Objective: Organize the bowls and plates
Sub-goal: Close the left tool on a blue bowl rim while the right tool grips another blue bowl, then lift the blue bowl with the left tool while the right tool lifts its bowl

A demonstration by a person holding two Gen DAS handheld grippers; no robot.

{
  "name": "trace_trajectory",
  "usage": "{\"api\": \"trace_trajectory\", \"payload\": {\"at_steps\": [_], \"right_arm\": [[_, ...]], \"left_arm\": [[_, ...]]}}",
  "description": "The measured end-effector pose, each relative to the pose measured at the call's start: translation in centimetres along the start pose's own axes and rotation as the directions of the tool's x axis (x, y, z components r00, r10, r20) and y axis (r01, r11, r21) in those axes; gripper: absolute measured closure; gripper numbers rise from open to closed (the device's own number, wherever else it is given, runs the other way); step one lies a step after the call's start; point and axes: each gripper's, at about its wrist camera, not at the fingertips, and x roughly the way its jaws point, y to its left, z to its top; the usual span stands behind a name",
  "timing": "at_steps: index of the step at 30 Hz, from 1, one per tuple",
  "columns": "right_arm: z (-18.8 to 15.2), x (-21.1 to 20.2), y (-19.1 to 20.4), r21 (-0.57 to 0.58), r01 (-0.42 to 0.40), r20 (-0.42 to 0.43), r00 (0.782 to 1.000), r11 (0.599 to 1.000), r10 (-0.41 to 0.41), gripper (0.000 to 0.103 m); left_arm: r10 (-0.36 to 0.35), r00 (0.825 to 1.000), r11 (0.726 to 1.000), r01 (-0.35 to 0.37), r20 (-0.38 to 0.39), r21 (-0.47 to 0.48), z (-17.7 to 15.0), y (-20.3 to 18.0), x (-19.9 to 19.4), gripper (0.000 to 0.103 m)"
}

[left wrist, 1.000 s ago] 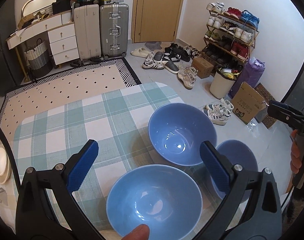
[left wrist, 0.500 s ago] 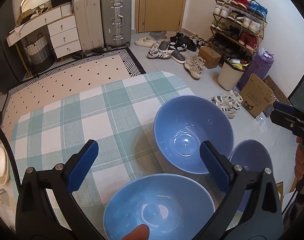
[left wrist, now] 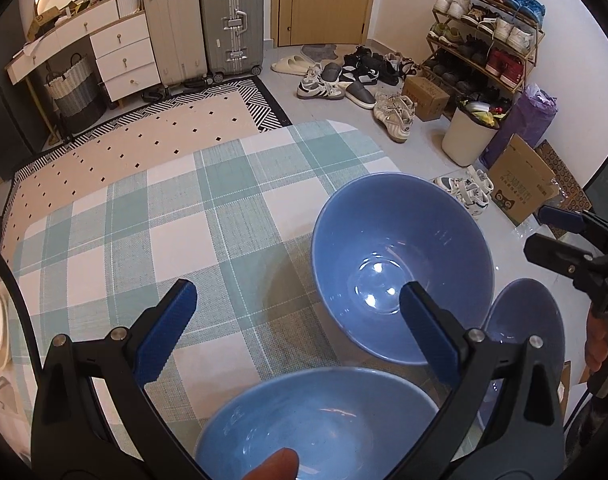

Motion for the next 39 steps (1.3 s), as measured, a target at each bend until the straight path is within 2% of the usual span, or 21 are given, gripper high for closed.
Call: {"api": "trace_trajectory", "payload": {"at_steps": [3, 7, 11, 13, 19, 23, 25, 30, 36, 39], "right_arm": [[0.0, 1.2, -0.2, 0.000, 0.006, -0.021, 1.000, 1.000, -0.006, 0.005], [0.0, 3.1, -0.4, -0.001, 0.013, -0.062, 0.998, 1.000, -0.013, 0.018], [-0.2, 4.5, -0.2, -0.009, 0.007, -0.093, 0.996, 1.000, -0.008, 0.022], [-0.3, 5.0, -0.1, -0.016, 0.005, -0.102, 0.995, 1.000, -0.007, 0.027], [-0.8, 5.8, 0.2, -0.015, -0.009, -0.126, 0.992, 1.000, 0.007, 0.038], [-0.9, 6.1, 0.4, -0.018, -0.015, -0.131, 0.991, 1.000, 0.012, 0.041], [-1.0, 6.1, 0.5, -0.022, -0.014, -0.132, 0.991, 1.000, 0.011, 0.049], [-1.3, 6.1, 0.7, -0.038, -0.016, -0.134, 0.991, 0.999, 0.011, 0.055], [-1.6, 5.9, 1.0, -0.059, 0.004, -0.132, 0.991, 0.998, -0.012, 0.069], [-1.7, 6.0, 1.3, -0.073, 0.013, -0.132, 0.991, 0.997, -0.023, 0.076]], "left_arm": [[-0.007, 1.000, 1.000, 0.007, -0.016, -0.003, 0.0, 0.0, 1.0, 0.002], [-0.018, 0.999, 1.000, 0.017, -0.032, -0.012, 0.1, 0.1, 2.3, 0.002], [-0.026, 0.999, 1.000, 0.026, -0.047, -0.011, -0.1, -0.1, 3.2, 0.002], [-0.027, 0.998, 1.000, 0.027, -0.052, -0.007, -0.2, -0.2, 3.5, 0.003], [-0.046, 0.997, 0.999, 0.046, -0.064, -0.001, -0.5, -0.6, 4.0, 0.014], [-0.066, 0.993, 0.998, 0.068, -0.093, 0.012, -0.7, -0.9, 4.4, 0.037], [-0.071, 0.992, 0.997, 0.074, -0.102, 0.027, -1.0, -1.3, 4.6, 0.043], [-0.082, 0.990, 0.996, 0.086, -0.110, 0.025, -1.3, -1.5, 5.0, 0.065], [-0.095, 0.990, 0.995, 0.098, -0.109, 0.023, -1.3, -1.5, 5.3, 0.082], [-0.090, 0.991, 0.995, 0.093, -0.102, 0.028, -1.4, -1.5, 5.3, 0.086]]}}
